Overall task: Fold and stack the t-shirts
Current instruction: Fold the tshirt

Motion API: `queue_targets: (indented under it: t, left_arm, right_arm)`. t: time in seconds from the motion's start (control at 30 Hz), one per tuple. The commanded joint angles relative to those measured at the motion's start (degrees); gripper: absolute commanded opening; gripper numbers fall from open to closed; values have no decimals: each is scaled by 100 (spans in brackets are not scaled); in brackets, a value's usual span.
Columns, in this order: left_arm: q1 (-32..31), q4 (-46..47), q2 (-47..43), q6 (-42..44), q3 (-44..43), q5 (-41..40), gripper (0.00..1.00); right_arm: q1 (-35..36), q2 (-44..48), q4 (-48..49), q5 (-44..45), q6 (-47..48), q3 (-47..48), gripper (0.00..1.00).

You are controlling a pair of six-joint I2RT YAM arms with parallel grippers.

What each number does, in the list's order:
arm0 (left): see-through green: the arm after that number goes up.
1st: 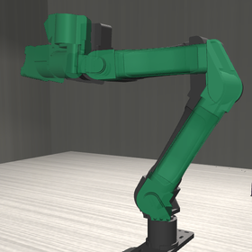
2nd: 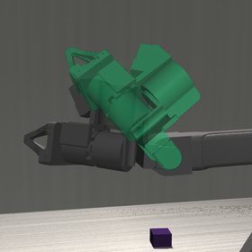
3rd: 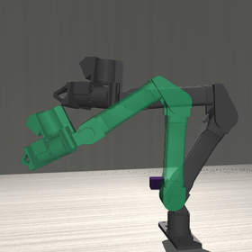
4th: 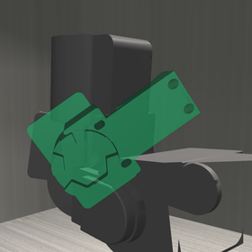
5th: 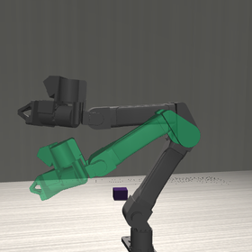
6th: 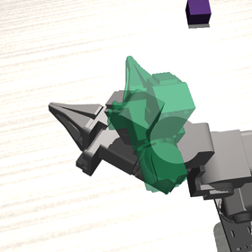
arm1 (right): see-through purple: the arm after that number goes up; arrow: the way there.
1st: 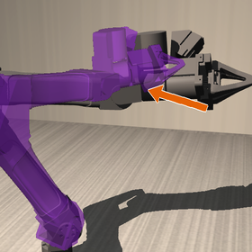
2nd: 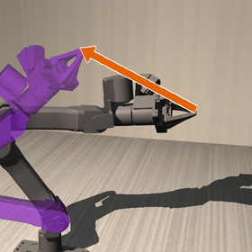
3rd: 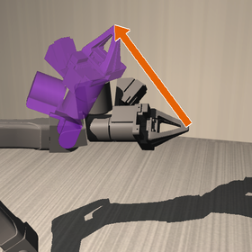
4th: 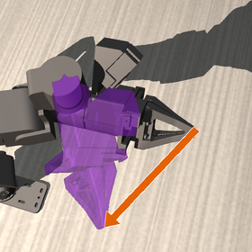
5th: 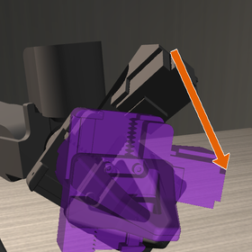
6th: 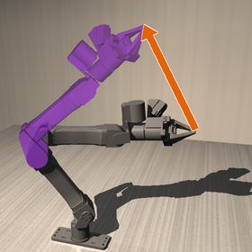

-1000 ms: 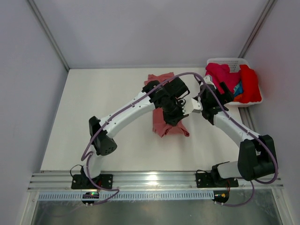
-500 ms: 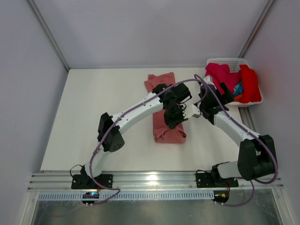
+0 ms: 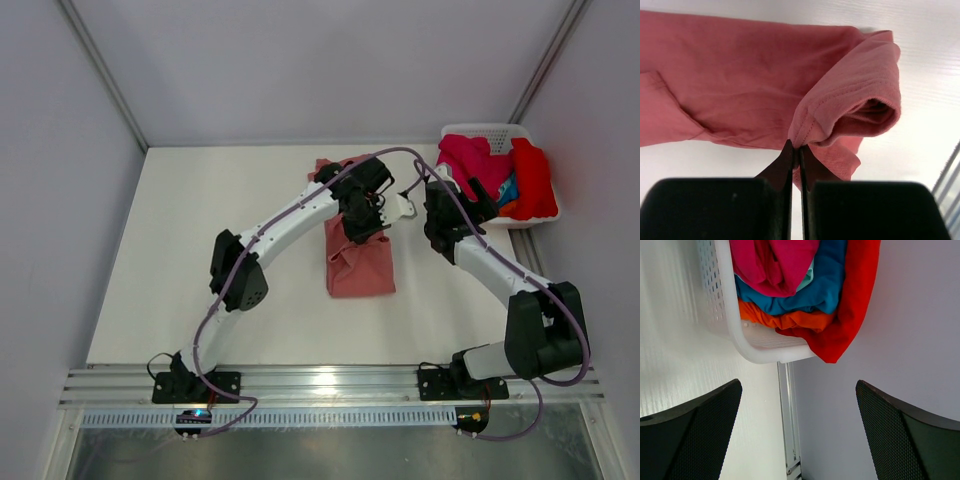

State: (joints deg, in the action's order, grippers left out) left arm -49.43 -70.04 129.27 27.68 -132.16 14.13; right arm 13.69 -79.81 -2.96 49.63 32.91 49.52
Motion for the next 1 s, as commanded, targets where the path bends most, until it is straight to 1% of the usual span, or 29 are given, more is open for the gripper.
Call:
queue_targets:
  t: [0.0,0.33,0.77,0.97]
  left_arm:
    - [135,535,142,194,-284,-156,0]
    - [381,1080,651,185,-284,-130,0]
    - [724,1642,1056,457,-284,-279,0]
    - [777,1871,1276,501,-284,-341,2]
  right_arm:
    - [-25,9,182,249,58,164,99]
    - [-68,185,252,293,76,120,99]
    - [-86,62,252,320,93,111,99]
    - [-95,36,252,328,102,120,99]
